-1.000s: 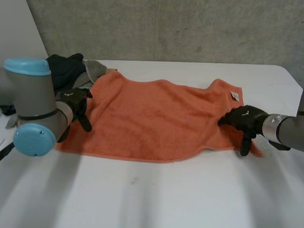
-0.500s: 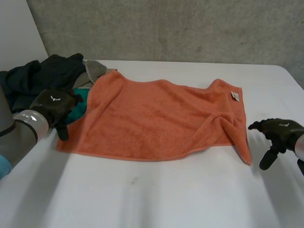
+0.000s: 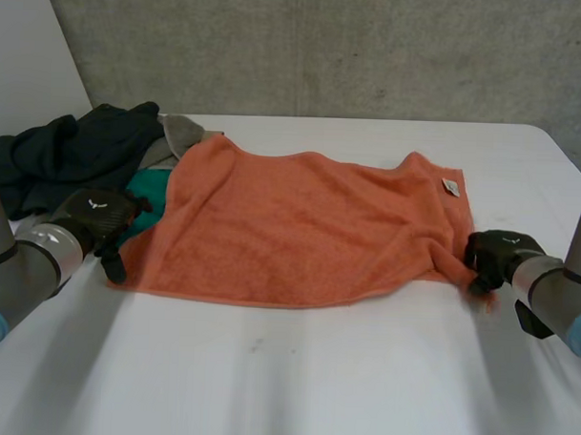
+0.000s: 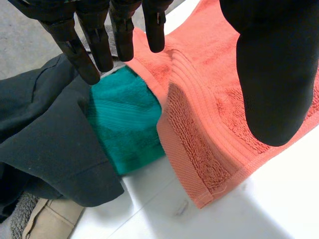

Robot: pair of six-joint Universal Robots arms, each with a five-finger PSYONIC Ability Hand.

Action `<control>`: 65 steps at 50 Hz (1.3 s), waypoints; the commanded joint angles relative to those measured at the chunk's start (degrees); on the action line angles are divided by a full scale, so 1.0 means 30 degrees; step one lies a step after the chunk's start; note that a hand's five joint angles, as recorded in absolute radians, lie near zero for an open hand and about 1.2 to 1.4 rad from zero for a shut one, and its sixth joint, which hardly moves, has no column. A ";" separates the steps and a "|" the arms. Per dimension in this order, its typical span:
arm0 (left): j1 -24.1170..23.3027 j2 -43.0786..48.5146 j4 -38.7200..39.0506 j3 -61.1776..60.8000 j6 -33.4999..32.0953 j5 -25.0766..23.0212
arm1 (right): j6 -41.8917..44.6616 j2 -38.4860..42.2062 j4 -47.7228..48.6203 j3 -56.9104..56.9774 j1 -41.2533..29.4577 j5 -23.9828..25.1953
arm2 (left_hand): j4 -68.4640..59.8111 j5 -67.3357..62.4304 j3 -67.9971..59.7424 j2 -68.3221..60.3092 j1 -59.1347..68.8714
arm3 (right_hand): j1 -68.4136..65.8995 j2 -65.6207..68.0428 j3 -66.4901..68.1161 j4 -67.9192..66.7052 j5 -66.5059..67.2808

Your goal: Fold the laundry.

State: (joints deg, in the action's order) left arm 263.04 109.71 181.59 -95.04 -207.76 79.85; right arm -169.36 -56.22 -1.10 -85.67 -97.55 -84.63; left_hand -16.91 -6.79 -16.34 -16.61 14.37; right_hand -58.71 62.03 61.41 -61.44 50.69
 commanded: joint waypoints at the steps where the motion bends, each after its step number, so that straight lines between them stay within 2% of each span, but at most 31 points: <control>1: 0.0240 -0.0065 -0.0030 -0.0019 -0.0034 -0.0074 | -0.0120 -0.0592 0.0746 0.0197 -0.0033 -0.1204 | -0.1189 -0.1228 -0.1376 -0.1288 0.2036 | -0.7097 0.5990 0.6196 -0.6186 0.6438; 5: 0.0502 -0.0269 -0.0118 -0.0252 -0.0296 -0.0044 | 0.0347 -0.1823 0.0982 0.0078 0.0787 -0.0766 | -0.1690 -0.1729 -0.1878 -0.1790 0.2537 | -0.7097 0.5990 0.6196 -0.6186 0.6438; 11: 0.1030 -0.0241 -0.0148 -0.0867 -0.1906 -0.0336 | 0.2807 -0.1825 -0.0042 0.0371 0.2252 0.1254 | -0.3204 -0.3243 -0.3392 -0.3303 0.4051 | -0.7097 0.5990 0.6196 -0.6186 0.6438; 18: 0.1440 0.0314 -0.0030 -0.1102 -0.4134 -0.1684 | 0.3514 -0.1445 -0.0834 0.0956 0.3484 0.2984 | -0.5280 -0.5319 -0.5468 -0.5379 0.6127 | -0.7097 0.5990 0.6196 -0.6186 0.6438; 23: 0.1442 0.1396 -0.0089 -0.0752 -0.4954 -0.2211 | 0.3103 -0.1122 -0.1069 0.1280 0.3455 0.3161 | -0.6121 -0.6160 -0.6308 -0.6220 0.6968 | -0.7097 0.5990 0.6196 -0.6186 0.6438; 32: 0.0710 0.2483 0.0554 -0.0488 -0.5044 -0.2768 | 0.3366 -0.0800 -0.1098 0.1163 0.3191 0.3220 | -0.5955 -0.5994 -0.6142 -0.6054 0.6802 | -0.7097 0.5990 0.6196 -0.6186 0.6438; 58: -0.1020 0.4680 0.1580 0.1446 -0.5044 -0.1509 | 0.3777 -0.0800 -0.1069 0.0606 0.3044 0.3659 | -0.7412 -0.7451 -0.7600 -0.7511 0.8259 | -0.7097 0.5990 0.6196 -0.6186 0.6438; 65: -0.1049 0.4916 0.2195 0.1798 -0.5776 -0.1012 | 0.3777 -0.0829 -0.1069 0.0577 0.2986 0.3659 | -1.2844 -1.2883 -1.3032 -1.2943 1.3691 | -0.7097 0.5990 0.6196 -0.6186 0.6438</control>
State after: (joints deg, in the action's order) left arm 259.92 124.03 186.50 -90.50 -223.34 75.72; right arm -157.96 -58.66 -4.31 -83.86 -88.43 -73.65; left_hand -40.01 -28.93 -39.97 -40.00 40.23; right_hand -62.30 67.07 67.65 -68.29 57.72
